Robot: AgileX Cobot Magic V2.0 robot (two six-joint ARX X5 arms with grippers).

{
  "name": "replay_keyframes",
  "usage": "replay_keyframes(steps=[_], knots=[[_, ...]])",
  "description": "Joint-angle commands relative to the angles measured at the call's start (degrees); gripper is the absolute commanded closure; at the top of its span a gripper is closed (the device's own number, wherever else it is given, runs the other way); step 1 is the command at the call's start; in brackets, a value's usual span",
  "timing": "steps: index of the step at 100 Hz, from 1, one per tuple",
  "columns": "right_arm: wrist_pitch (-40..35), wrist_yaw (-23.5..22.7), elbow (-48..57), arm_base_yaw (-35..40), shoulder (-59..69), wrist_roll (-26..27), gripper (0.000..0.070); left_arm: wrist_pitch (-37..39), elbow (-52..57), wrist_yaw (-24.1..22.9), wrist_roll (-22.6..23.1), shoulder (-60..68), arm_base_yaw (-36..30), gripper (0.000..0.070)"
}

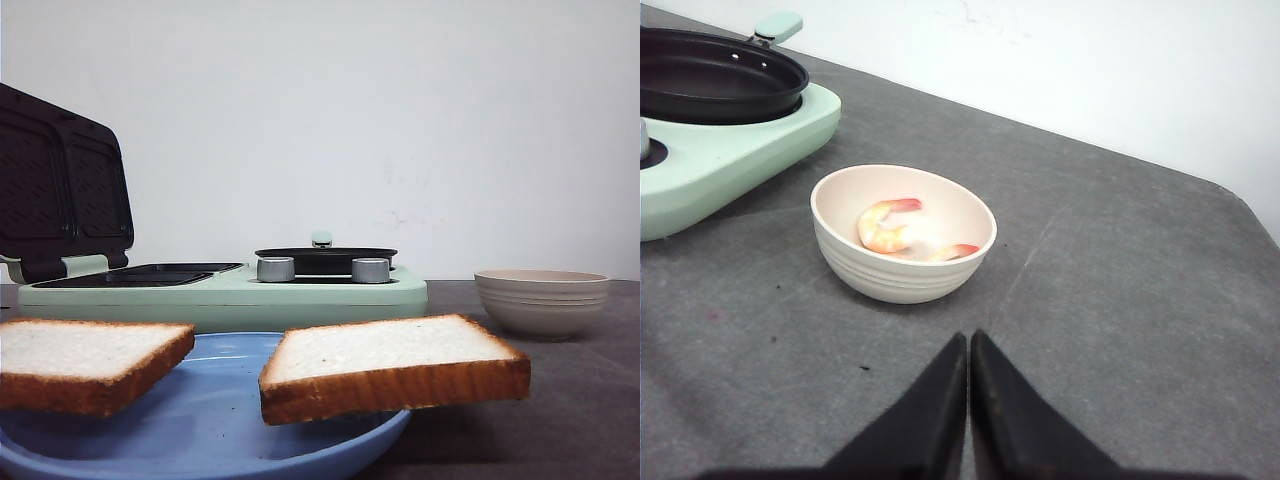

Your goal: Make breakfast with bread and shrimp

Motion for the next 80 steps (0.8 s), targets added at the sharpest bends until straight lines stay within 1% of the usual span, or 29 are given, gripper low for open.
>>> replay_keyframes(steps=[1, 38, 56, 61, 70, 80], knots=[[0.6, 0.0, -0.2, 0.0, 0.0, 0.5, 0.0700, -0.5, -0.9, 0.1, -0.1, 0.0, 0.1, 0.0700], [0.7, 0.0, -0.2, 0.0, 0.0, 0.5, 0.0700, -0.5, -0.9, 0.1, -0.1, 0.0, 0.1, 0.0700], [4.7, -0.2, -0.2, 0.0, 0.0, 0.8, 0.0700, -0.5, -0.9, 0.1, -0.1, 0.0, 0.1, 0.0700], [6.0, -0.2, -0.2, 0.0, 0.0, 3.0, 0.0700, -0.5, -0.9, 0.1, -0.1, 0.0, 0.1, 0.0700], [7.6, 0.4, -0.2, 0.0, 0.0, 9.4, 0.0700, -0.5, -0.9, 0.1, -0.1, 0.0, 0.1, 0.0700], [7.2, 4.5, -0.2, 0.0, 0.0, 16.5, 0.0700, -0.5, -0.9, 0.1, -0.1, 0.0, 0.1, 0.0700]])
